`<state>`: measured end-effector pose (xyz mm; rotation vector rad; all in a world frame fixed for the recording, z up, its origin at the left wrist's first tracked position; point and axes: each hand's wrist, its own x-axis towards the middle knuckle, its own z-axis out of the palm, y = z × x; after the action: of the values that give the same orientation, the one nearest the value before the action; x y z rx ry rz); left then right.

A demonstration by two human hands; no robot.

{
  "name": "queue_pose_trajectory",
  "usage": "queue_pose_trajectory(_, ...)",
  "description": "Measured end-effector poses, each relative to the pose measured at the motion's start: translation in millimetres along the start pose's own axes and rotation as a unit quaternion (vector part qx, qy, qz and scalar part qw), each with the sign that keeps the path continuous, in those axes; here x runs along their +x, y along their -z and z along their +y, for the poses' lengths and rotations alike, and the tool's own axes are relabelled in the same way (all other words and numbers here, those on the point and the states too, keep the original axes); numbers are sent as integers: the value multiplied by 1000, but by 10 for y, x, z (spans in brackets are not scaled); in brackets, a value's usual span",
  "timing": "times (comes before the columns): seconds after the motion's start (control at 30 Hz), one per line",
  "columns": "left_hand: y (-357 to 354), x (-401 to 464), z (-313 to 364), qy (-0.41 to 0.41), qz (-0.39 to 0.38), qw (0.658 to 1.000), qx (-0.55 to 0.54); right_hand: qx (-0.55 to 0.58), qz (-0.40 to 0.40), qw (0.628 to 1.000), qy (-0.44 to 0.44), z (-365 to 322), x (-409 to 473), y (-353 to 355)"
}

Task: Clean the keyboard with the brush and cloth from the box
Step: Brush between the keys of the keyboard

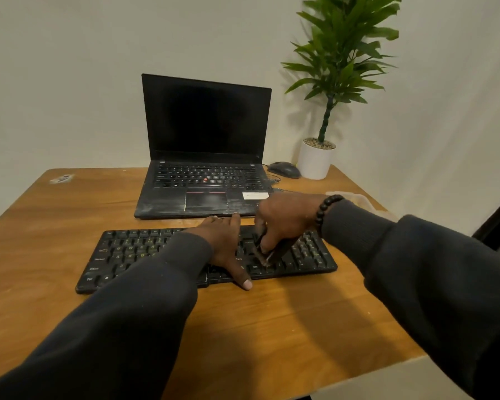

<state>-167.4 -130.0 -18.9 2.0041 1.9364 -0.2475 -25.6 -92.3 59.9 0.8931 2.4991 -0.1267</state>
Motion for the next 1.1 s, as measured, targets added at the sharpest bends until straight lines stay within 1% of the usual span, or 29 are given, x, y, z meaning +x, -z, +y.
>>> queue_pose_trajectory(0.03,4,-9,9,1,-1,1000,2,-19,27,999,-21,33,21,-9)
queue_pose_trajectory(0.07,10,-20,13,1,-1,1000,4,-35,39,998,-34,37,28,-35)
queue_pose_trajectory(0.13,8,-29,17,2,0,1000,-1,-39,5,999,-14,22,42,-120)
queue_pose_trajectory(0.2,-1,-32,20,1,3,1000,-6,13,-55,998,35,1,-26,-149)
queue_pose_trajectory(0.23,-6,-29,18,-1,4,1000,-6,40,-64,996,50,8,-72,-137)
queue_pose_trajectory(0.27,-7,-25,15,0,4,1000,-6,45,-43,997,54,33,-93,-119)
queue_pose_trajectory(0.33,-17,-19,7,4,4,1000,-11,-14,51,998,21,110,-55,-98)
queue_pose_trajectory(0.37,-18,-20,6,5,5,1000,-13,-47,106,993,-9,144,-10,-98)
queue_pose_trajectory(0.43,-13,-16,3,4,5,1000,-13,-71,188,978,-47,192,86,-127)
queue_pose_trajectory(0.5,-17,-5,-2,5,6,1000,-13,-79,237,967,-42,222,206,-160)
queue_pose_trajectory(0.53,-18,1,-4,5,6,1000,-14,-85,247,965,-30,234,269,-177)
queue_pose_trajectory(0.6,-23,21,-18,5,8,1000,-17,-124,243,962,12,227,386,-203)
queue_pose_trajectory(0.67,-40,43,-37,3,7,1000,-22,-201,228,949,78,233,463,-186)
queue_pose_trajectory(0.73,-53,62,-50,8,0,1000,-28,-254,188,941,116,292,466,-102)
queue_pose_trajectory(0.8,-54,74,-48,13,-7,1000,-24,-275,128,947,109,409,419,-26)
queue_pose_trajectory(0.87,-49,76,-31,13,-9,1000,-20,-296,67,950,72,528,337,29)
queue_pose_trajectory(0.93,-42,74,-27,11,-8,1000,-18,-334,35,941,38,635,249,47)
queue_pose_trajectory(0.97,-38,73,-30,8,-7,1000,-17,-351,41,935,26,681,209,46)
queue_pose_trajectory(1.03,-38,72,-32,4,-8,1000,-15,-344,102,933,11,779,148,0)
queue_pose_trajectory(1.1,-46,59,-30,5,-10,1000,-18,-252,189,949,-20,858,103,-79)
